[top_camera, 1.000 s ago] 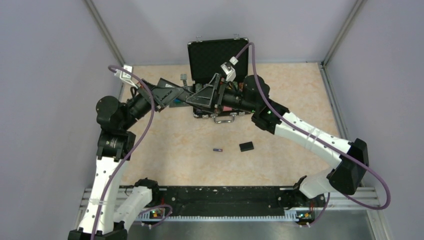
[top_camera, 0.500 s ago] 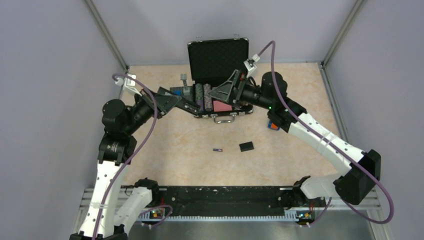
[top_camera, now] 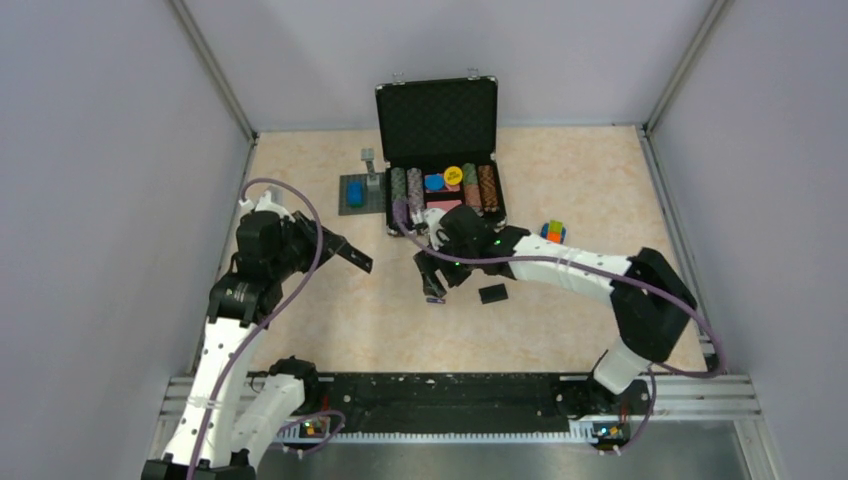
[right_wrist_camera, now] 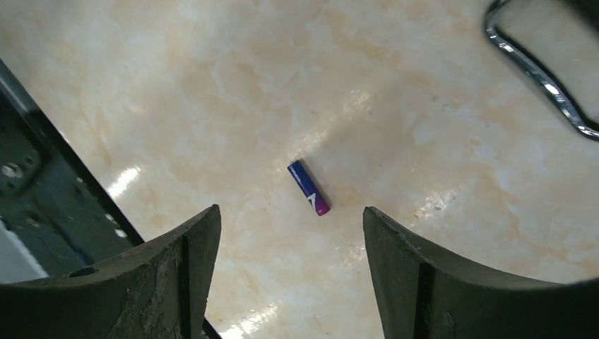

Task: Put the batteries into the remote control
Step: Pick up the battery from the center of the board.

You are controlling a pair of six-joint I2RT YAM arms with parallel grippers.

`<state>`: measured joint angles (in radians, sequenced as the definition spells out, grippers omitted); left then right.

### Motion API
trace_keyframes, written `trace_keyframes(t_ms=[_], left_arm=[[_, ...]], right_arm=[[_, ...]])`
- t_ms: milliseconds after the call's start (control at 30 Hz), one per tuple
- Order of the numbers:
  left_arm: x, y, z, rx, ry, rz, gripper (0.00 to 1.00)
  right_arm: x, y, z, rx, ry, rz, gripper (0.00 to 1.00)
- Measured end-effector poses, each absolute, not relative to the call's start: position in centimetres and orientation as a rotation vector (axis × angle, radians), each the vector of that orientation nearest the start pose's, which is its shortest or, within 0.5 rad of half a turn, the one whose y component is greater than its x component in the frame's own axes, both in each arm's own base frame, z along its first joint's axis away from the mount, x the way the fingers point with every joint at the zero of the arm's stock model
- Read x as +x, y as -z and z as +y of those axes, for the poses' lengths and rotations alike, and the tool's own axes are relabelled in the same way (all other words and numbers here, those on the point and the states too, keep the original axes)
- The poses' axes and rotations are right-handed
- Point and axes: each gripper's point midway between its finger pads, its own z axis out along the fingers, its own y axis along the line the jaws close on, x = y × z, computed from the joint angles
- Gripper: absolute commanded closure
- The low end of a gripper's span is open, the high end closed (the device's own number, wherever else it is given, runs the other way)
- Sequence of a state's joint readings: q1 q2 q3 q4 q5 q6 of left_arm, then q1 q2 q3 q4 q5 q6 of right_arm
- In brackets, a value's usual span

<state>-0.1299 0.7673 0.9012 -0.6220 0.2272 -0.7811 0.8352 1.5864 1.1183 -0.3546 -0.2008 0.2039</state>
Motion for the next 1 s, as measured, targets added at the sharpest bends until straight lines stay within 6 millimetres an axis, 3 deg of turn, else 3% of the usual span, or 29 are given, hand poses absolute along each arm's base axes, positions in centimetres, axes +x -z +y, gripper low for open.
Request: trace_keyframes(t_ms=[100,267,367,467,700,1000], left_arm=[[24.9,-23.6,-8.5,-0.618,0.670,2.102,1.00],[24.4,-22.1,-6.6,-0.698,0.544,2.131,1.00],[24.1,-21.7,-5.7,-0.732,0.488,2.137,1.00],[24.2,-22.1,-5.2,-0.746,0.459,2.120,1.00],[24.8,-22.5,-4.7,-0.761,0.436,2.113,1.00],[25.6,-22.4,-4.3,-0.775,0.414,2.104,1.00]], right_arm=[[22.6,-7.8,33.5,-1.050,-0.620,2.363,0.31],[23.2,-4.2,32.6,-1.174,-0.471,2.392,0.37],[23.7,-3.6,32.8,-1.184,-0.416,2.397,0.43],[24.7,-3.8,33.0,-1.089,-0.350,2.431,0.41],[26.2,-5.9,33.2,-0.526,-0.339,2.593,0.38],[25.4,-4.6,32.4,0.523,-0.597,2.862,0.43]])
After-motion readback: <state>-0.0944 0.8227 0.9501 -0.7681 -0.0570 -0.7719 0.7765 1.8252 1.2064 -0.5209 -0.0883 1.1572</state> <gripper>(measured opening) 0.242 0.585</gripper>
